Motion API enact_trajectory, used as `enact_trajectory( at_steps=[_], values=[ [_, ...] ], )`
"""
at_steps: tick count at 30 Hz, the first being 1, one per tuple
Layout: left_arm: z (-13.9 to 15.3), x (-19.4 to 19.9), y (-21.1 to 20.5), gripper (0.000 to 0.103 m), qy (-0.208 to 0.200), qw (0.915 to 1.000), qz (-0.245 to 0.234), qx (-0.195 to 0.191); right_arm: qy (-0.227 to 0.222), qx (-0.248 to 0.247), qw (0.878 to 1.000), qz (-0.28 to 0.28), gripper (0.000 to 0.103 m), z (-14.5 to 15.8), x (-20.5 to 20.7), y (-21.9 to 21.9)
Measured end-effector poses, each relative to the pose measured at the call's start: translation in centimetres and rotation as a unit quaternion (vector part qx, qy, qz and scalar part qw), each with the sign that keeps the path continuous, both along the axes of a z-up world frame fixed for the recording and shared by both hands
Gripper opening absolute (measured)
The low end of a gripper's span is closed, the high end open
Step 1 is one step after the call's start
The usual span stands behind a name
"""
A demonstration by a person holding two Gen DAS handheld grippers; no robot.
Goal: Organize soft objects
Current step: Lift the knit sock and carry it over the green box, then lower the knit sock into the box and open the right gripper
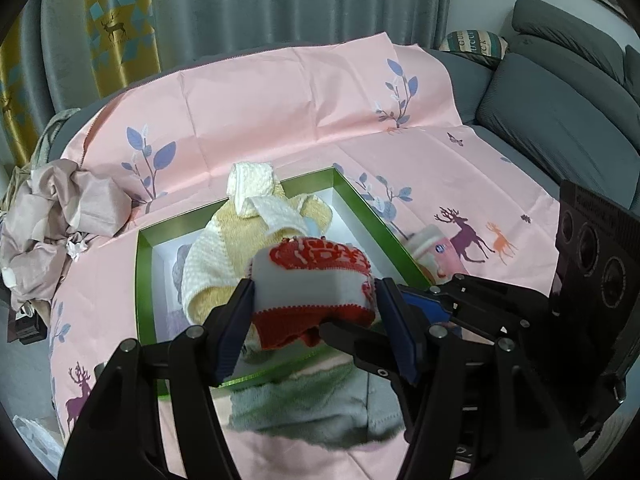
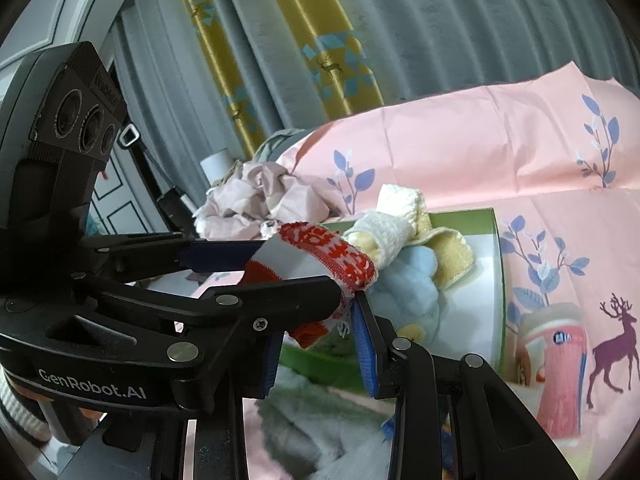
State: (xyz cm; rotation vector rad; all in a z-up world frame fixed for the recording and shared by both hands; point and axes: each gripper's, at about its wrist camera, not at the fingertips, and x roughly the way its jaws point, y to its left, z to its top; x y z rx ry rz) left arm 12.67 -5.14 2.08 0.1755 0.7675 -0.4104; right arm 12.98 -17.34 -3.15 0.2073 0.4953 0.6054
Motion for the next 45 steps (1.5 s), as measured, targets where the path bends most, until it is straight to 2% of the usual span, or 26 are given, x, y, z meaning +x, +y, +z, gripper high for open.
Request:
enact_trajectory(
  at_steps=[11, 45],
  values=[
    [-0.1, 2.8, 0.3, 0.060, 0.012, 0.9999, 0.009, -0.008, 0.016, 0.001, 1.000, -0.006, 0.035, 0.0, 3.1, 0.2],
    [-1.3, 5.2, 0.9, 0.060, 0.023, 0.9996, 0.018, -0.004, 0.033, -0.018, 0.999, -0.010, 0.035, -0.6, 5.4, 1.1]
  ],
)
